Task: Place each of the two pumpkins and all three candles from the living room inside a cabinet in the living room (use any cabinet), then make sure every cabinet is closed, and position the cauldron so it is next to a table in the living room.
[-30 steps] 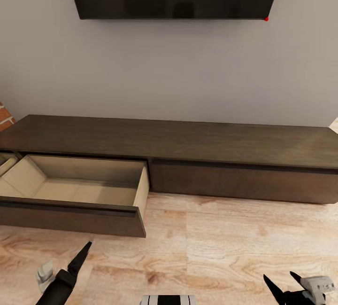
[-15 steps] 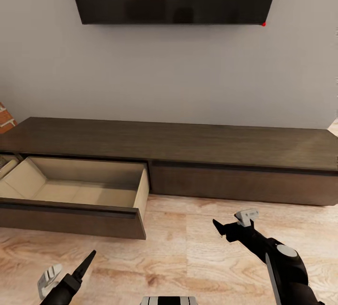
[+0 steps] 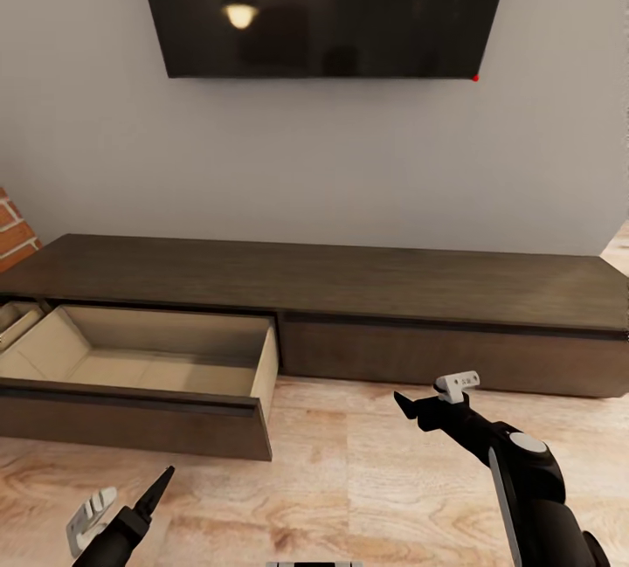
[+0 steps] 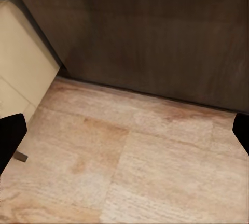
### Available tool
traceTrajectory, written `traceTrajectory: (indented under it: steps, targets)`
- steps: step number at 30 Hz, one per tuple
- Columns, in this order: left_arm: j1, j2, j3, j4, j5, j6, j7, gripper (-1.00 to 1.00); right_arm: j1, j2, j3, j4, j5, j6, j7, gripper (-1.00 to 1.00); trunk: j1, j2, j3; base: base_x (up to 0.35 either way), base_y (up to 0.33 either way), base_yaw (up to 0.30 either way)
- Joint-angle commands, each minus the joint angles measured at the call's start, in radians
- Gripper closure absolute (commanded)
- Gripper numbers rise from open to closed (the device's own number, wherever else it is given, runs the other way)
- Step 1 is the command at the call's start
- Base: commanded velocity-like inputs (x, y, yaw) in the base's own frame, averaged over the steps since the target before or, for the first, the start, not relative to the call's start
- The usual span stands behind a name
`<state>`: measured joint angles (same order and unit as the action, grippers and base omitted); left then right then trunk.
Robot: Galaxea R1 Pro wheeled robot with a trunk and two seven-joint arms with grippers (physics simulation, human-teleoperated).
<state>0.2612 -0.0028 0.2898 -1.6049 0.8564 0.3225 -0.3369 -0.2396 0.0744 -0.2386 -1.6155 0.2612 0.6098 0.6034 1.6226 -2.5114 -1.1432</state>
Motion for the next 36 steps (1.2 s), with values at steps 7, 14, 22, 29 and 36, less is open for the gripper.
traceTrajectory:
  steps: [7,14,22,29,36]
  targets:
    - [-0.008,0.001,0.000,0.000,0.004,0.017,0.028,-1.00,0.007,0.000,-0.003,-0.001,0.010,-0.002,0.012,-1.00,-0.003,0.001,0.027,0.000,0.000,0.035]
    - [-0.036,-0.005,-0.048,-0.003,-0.002,0.005,0.251,-1.00,0.003,-0.001,-0.005,-0.001,0.010,0.002,0.013,-1.00,-0.006,0.003,0.054,0.000,0.000,0.248]
    - [-0.031,-0.001,-0.061,-0.001,-0.001,-0.071,0.237,-1.00,-0.003,-0.025,-0.005,-0.001,0.010,-0.001,0.012,-1.00,-0.008,0.004,0.063,-0.013,-0.014,0.293]
    - [-0.031,-0.009,-0.061,-0.001,-0.002,-0.078,0.241,-1.00,-0.001,-0.025,-0.005,-0.001,0.010,-0.001,0.012,-1.00,-0.008,0.004,0.060,-0.233,-0.170,0.293]
    - [-0.031,-0.006,-0.062,-0.002,-0.002,-0.079,0.236,-1.00,0.004,-0.025,-0.004,-0.001,0.010,-0.001,0.012,-1.00,-0.008,0.004,0.057,-0.189,-0.131,0.293]
